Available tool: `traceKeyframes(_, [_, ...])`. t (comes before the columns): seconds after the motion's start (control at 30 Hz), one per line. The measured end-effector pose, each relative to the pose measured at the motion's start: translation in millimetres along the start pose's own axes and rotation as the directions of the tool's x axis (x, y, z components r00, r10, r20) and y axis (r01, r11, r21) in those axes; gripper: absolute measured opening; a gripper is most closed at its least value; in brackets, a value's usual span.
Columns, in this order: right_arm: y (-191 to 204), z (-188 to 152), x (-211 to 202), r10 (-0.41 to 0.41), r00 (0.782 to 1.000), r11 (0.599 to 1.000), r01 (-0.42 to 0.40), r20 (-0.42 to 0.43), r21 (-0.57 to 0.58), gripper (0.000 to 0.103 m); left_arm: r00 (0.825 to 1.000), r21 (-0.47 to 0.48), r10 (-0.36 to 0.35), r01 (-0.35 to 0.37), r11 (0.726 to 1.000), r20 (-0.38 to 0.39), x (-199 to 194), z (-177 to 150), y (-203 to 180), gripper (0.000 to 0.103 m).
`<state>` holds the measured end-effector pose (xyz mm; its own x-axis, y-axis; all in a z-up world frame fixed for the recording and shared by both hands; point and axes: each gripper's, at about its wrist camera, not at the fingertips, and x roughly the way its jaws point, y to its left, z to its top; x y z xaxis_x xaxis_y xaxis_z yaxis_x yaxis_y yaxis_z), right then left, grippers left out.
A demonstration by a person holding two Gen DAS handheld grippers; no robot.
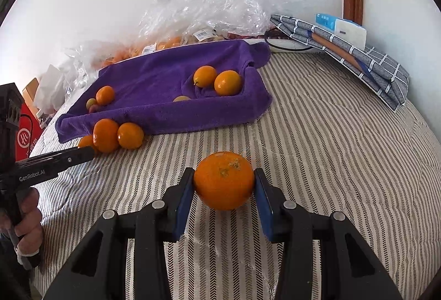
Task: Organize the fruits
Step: 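Grasp a large orange on the bedspread with each tool, then carry both oranges onto the purple towel and open both tools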
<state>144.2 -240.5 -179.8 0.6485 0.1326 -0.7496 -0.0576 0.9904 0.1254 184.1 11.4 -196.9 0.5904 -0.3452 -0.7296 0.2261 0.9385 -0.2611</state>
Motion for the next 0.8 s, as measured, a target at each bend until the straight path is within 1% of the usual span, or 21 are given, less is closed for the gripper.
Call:
traceKeyframes(0.07, [0.5,0.2,0.8,-0.008,1.0,1.0,0.008,-0.005,-0.003,0.042,1.0,0.008,0.01,-0.01,1.0,0.004,0.1,-0.3,-0.9,0.03])
traceKeyframes(0.13, [-0.2,0.0,0.3,-0.005,1.0,1.0,0.005,-0.004,0.0,0.042,1.0,-0.012,-0.01,0.011,1.0,0.013,-1.5,0.0,4.0,0.03])
traceKeyframes(0.2, [-1.5,0.0,0.1,-0.006,1.0,1.0,0.006,-0.002,0.008,0.042,0.999,-0.05,-0.031,0.033,0.998,0.042,-6.3,-0.2,11.4,0.03])
traceKeyframes(0.27, [-3.2,-0.7,-0.5,-0.007,1.0,1.0,0.007,0.001,0.02,0.042,0.997,-0.068,-0.032,0.037,0.997,0.074,-12.4,-1.8,14.9,0.03])
traceKeyframes(0.33, [-5.4,-0.9,-1.7,-0.007,1.0,0.999,0.006,0.007,0.034,0.042,0.996,-0.061,-0.009,0.014,0.998,0.09,-15.4,-2.1,12.9,0.03])
traceKeyframes(0.4, [-8.2,-1.1,-2.3,0.006,1.0,0.999,-0.007,0.011,0.045,0.042,0.996,-0.043,-0.003,0.007,0.999,0.09,-15.1,-1.7,9.7,0.03])
traceKeyframes(0.63, [-9.6,-1.0,-4.9,-0.005,1.0,0.998,0.004,0.029,0.058,0.042,0.992,-0.036,0.004,0.0,0.999,0.124,-21.1,-2.0,9.2,0.03])
traceKeyframes(0.8, [-12.5,-1.2,-5.6,-0.016,0.999,0.997,0.014,0.032,0.074,0.042,0.987,-0.027,-0.009,0.013,1.0,0.162,-28.7,-3.4,6.9,0.03])
